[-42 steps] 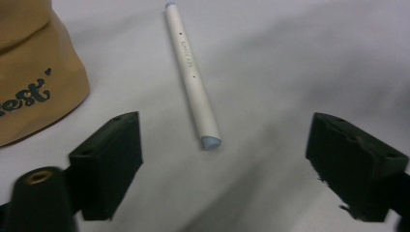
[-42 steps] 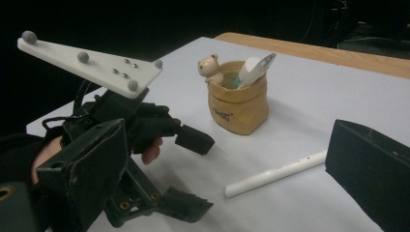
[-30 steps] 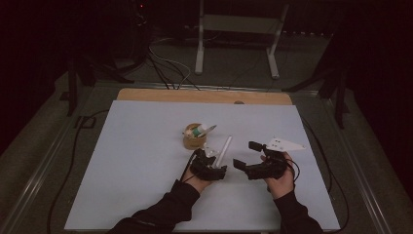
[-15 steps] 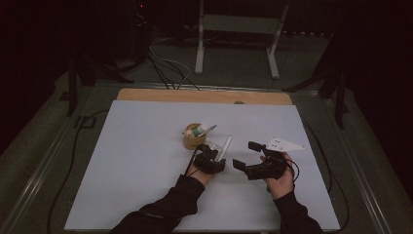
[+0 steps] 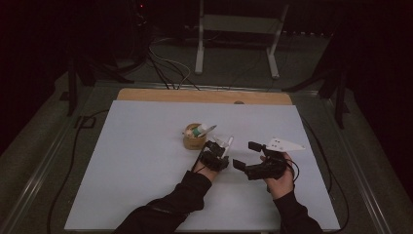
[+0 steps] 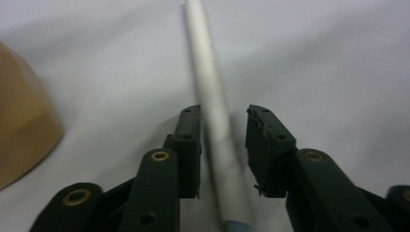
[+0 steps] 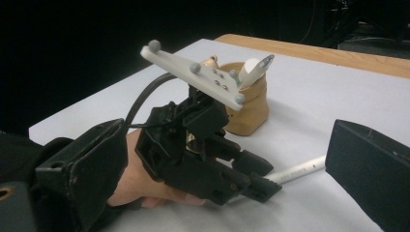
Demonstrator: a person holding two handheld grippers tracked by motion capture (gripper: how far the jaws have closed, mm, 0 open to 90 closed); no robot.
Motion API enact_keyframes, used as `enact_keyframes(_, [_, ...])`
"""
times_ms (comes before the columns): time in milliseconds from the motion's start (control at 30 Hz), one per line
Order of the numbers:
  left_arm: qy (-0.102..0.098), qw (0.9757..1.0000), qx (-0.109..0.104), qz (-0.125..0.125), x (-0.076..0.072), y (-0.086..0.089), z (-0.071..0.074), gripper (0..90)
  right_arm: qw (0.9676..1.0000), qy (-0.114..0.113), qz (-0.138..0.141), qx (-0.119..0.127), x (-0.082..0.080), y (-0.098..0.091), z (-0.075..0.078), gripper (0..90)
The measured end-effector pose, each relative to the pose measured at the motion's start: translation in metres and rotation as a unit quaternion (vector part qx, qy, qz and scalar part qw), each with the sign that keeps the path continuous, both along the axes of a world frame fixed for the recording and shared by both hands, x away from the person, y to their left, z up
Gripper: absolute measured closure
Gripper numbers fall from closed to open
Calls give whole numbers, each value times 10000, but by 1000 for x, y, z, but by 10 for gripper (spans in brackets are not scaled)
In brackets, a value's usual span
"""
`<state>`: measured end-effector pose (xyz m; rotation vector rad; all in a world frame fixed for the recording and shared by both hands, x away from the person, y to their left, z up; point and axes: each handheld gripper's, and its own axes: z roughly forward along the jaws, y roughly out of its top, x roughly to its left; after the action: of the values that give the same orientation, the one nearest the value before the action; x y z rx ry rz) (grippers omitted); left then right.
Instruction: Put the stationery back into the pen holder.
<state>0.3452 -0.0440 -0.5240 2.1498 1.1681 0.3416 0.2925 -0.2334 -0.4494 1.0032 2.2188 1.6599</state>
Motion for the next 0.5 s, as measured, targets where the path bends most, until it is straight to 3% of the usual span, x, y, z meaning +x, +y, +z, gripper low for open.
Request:
enact_keyframes(167, [107, 9999, 25, 9, 5, 3, 1, 787, 10000, 9, -5, -4, 0, 0, 0, 13])
enact_keyframes(300, [77, 9999, 101, -83, 5, 3, 2, 794, 10000, 4, 3, -1, 0, 0, 0, 13])
enact_keyframes(500, [18, 9998, 42, -202, 5, 8, 1, 796, 10000, 24, -19, 20, 1, -1, 0, 13])
